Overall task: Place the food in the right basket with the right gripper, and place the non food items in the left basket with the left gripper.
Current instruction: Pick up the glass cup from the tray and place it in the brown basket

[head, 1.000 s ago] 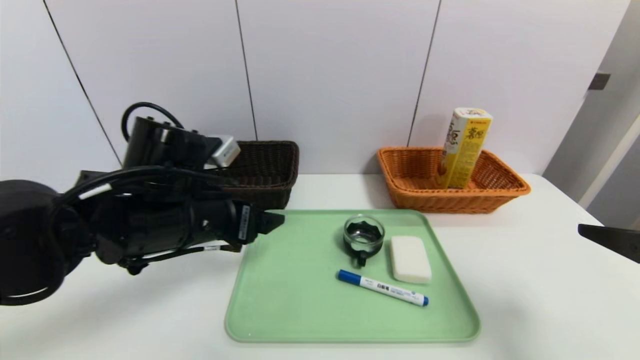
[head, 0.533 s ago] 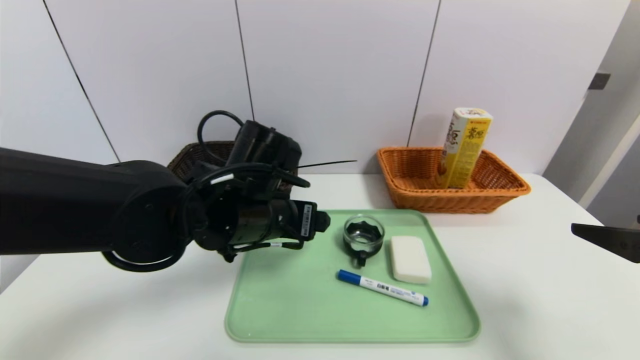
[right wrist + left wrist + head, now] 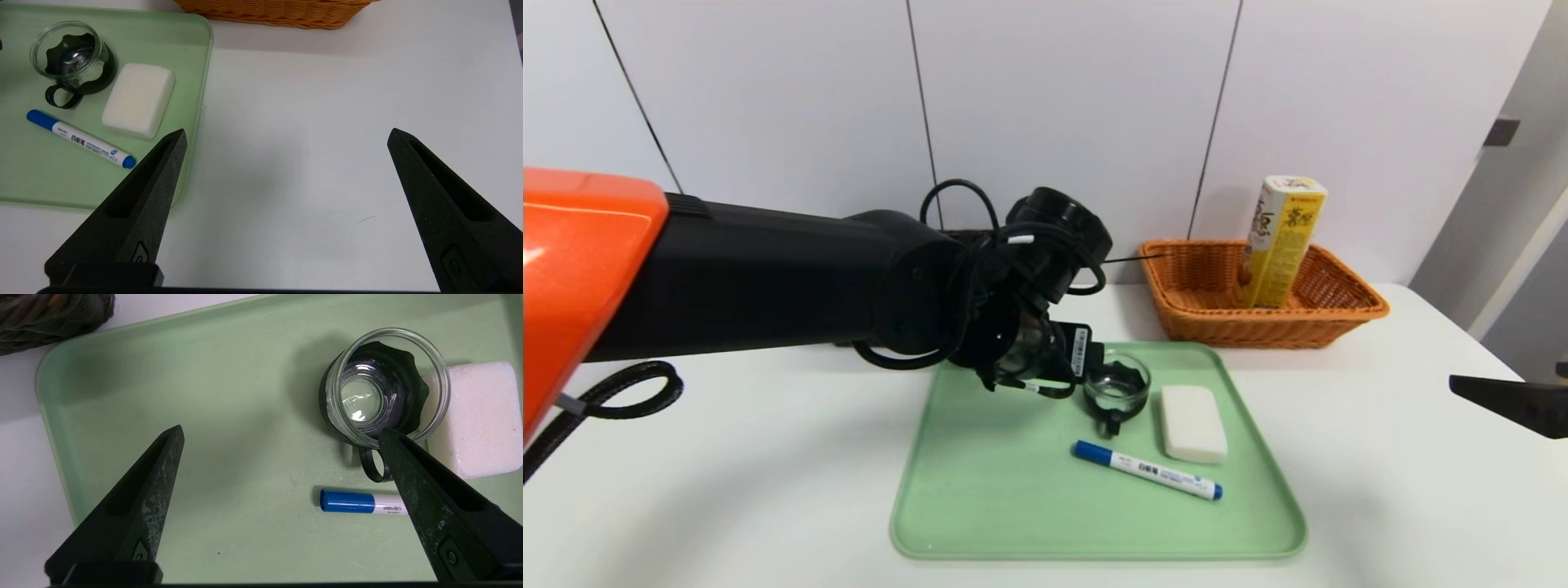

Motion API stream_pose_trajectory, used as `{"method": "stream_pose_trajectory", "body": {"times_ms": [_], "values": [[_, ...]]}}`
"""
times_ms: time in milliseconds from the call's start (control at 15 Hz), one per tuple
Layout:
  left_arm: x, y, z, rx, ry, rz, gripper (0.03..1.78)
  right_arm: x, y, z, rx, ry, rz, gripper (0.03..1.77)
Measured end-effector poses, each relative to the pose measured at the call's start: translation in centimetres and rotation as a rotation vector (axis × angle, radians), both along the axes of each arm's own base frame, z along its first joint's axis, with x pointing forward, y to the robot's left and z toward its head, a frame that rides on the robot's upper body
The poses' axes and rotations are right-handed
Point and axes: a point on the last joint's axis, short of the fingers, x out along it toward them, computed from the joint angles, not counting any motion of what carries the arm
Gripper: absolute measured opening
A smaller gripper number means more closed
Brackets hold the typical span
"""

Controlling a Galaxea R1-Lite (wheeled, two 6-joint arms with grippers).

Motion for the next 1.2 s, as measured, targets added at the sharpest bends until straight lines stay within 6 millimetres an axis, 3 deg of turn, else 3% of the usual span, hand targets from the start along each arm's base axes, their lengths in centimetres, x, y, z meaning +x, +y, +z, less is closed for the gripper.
{"method": "stream_pose_trajectory", "body": {"times_ms": [533, 1200], "values": [[1.2, -2.2, 0.5, -0.008, 0.1, 0.073, 1.69, 0.0, 0.0, -0.4, 0.0, 0.01, 0.002, 1.69], [3.0, -4.1, -3.0, 0.002, 0.135, 0.071, 1.69, -0.1, 0.0, -0.8, 0.0, 0.023, 0.002, 1.69]]}}
